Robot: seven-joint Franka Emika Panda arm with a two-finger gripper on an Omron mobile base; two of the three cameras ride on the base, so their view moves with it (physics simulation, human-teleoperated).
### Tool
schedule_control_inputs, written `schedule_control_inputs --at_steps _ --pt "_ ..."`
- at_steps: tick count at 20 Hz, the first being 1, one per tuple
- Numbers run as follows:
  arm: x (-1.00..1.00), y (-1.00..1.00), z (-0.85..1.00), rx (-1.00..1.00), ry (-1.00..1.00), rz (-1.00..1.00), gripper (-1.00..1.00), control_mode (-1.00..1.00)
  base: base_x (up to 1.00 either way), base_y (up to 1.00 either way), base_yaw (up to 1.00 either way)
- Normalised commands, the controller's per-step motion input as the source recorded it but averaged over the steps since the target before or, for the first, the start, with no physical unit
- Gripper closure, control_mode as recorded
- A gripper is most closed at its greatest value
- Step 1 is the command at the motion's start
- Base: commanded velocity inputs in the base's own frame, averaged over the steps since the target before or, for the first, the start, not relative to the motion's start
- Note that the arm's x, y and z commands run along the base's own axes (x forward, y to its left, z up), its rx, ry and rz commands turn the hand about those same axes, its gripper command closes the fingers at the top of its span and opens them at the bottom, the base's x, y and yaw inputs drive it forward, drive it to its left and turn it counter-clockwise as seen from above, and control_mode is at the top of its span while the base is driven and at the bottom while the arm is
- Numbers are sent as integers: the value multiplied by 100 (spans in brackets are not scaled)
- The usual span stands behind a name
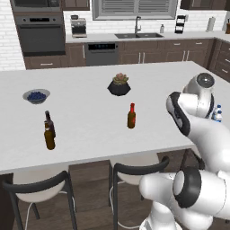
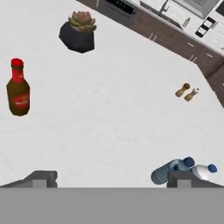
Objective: Move the plastic bottles in the middle to the plastics group, and the glass bottles in the middle to the glass group.
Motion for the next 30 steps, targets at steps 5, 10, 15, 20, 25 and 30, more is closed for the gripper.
schedule_control_inputs --at_steps 5,10,15,20,25,30 --pt "8 88 6 -9 6 0 -100 -100 0 0 0" --pt "-3 42 0 2 4 5 -100 -100 0 0 0" --pt "-24 38 0 22 1 12 -100 -100 0 0 0" --pt "-12 65 0 20 7 10 -100 -100 0 0 0" --pt "3 71 0 0 5 0 -100 -100 0 0 0" --pt "34 28 -25 0 3 0 -100 -100 0 0 0"
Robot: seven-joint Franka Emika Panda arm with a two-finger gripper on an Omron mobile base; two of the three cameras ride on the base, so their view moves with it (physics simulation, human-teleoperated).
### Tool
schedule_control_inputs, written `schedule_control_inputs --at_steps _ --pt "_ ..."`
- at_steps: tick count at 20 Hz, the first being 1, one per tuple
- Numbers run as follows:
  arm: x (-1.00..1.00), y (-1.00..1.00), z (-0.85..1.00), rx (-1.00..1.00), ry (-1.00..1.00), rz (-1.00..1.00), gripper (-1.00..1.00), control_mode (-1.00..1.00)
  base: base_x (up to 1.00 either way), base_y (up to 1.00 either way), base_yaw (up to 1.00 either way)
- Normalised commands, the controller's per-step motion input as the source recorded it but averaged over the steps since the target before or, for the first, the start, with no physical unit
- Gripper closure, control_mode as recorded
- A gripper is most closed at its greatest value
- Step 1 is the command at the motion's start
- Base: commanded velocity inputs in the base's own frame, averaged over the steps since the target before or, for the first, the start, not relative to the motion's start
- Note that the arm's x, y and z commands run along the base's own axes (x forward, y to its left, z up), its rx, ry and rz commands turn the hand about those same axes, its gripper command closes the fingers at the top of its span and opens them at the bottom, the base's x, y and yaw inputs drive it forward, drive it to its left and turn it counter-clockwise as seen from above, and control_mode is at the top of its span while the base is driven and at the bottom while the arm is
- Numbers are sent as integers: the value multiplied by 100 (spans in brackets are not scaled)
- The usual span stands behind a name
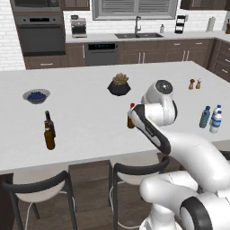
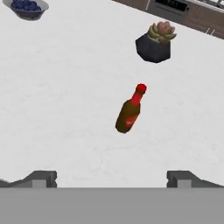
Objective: Move the plastic bottles in the middle to the plastics group, and the glass bottles in the middle to the glass group.
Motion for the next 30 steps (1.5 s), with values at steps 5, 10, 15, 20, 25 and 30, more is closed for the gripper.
schedule_control_inputs --at_steps 5,10,15,20,25,30 --pt "53 0 -19 0 9 0 -100 -100 0 0 0" --pt "36 -11 -2 0 10 -9 -100 -100 0 0 0" --pt "21 -11 -10 0 8 -12 -100 -100 0 0 0" --pt "20 0 -55 0 0 -4 -100 -100 0 0 0" --pt "28 0 -46 4 0 -1 -100 -100 0 0 0" --pt "27 0 -17 6 0 0 -100 -100 0 0 0"
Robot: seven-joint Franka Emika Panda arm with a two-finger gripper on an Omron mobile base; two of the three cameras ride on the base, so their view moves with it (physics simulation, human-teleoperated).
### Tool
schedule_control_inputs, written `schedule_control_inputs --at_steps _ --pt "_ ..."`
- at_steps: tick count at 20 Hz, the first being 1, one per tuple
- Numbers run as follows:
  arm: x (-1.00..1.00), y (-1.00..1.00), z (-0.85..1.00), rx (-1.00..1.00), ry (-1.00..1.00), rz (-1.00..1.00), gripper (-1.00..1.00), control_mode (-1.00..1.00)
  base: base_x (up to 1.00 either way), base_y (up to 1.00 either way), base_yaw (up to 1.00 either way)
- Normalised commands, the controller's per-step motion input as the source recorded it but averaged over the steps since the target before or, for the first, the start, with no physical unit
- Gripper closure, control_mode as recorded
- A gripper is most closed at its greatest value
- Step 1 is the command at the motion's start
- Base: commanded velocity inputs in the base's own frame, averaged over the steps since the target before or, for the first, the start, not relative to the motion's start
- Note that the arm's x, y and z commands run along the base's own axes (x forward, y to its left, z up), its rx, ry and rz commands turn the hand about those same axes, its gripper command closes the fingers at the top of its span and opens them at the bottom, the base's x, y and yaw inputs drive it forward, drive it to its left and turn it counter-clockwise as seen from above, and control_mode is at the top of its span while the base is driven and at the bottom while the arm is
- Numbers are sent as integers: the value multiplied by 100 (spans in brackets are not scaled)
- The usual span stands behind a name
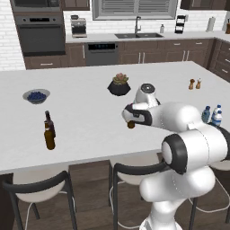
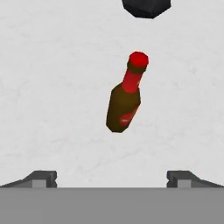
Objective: Move the plastic bottles in the middle to the plastics group, and the glass bottles in the middle to the glass group.
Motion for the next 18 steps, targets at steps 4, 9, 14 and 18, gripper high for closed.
schedule_control_inputs --at_steps 4,9,14,18 --pt "34 -9 0 3 0 0 -100 -100 0 0 0" --pt "49 0 0 0 0 0 -100 -100 0 0 0" --pt "24 0 -5 0 0 0 -100 -100 0 0 0" --pt "17 0 -24 0 0 0 -100 -100 0 0 0"
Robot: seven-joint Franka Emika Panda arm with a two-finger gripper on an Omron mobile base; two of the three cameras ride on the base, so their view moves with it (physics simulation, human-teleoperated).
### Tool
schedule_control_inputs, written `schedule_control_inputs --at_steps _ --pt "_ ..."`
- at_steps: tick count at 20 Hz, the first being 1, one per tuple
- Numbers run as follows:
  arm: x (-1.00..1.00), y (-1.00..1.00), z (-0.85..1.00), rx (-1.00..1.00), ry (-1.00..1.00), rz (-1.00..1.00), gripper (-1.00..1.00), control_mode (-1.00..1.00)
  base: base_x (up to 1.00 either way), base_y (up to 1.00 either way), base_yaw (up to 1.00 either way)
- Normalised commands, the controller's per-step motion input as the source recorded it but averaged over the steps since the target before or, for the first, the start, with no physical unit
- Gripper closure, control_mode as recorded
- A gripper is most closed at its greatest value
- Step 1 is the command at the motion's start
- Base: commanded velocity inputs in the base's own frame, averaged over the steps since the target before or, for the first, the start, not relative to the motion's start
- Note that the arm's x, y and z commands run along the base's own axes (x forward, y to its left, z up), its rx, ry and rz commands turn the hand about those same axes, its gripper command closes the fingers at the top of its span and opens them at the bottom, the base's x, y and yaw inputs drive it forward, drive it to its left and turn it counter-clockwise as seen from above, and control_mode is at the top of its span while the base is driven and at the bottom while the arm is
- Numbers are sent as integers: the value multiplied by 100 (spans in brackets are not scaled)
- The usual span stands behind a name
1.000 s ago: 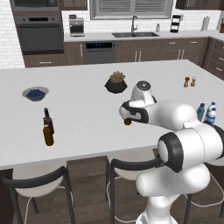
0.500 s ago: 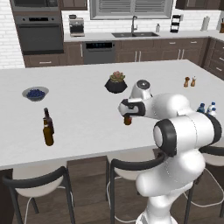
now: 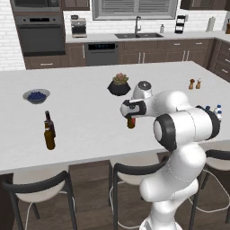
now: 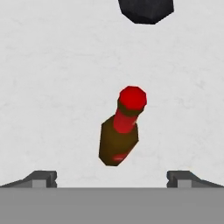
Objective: Move the plastic bottles in the middle to the plastics group, and the glass bottles in the middle to the glass group.
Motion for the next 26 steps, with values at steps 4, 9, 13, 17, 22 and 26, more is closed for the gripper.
schedule_control_inputs --at_steps 4,9,13,17,22,26 --pt "23 0 -30 0 0 0 -100 -100 0 0 0" --pt "24 0 -24 0 0 0 -100 -100 0 0 0" --pt "24 0 -15 0 0 0 -100 -100 0 0 0" --pt "28 0 -22 0 0 0 -100 -100 0 0 0" --pt "21 0 -16 0 0 0 -100 -100 0 0 0" --pt "14 0 -15 0 0 0 -100 -100 0 0 0"
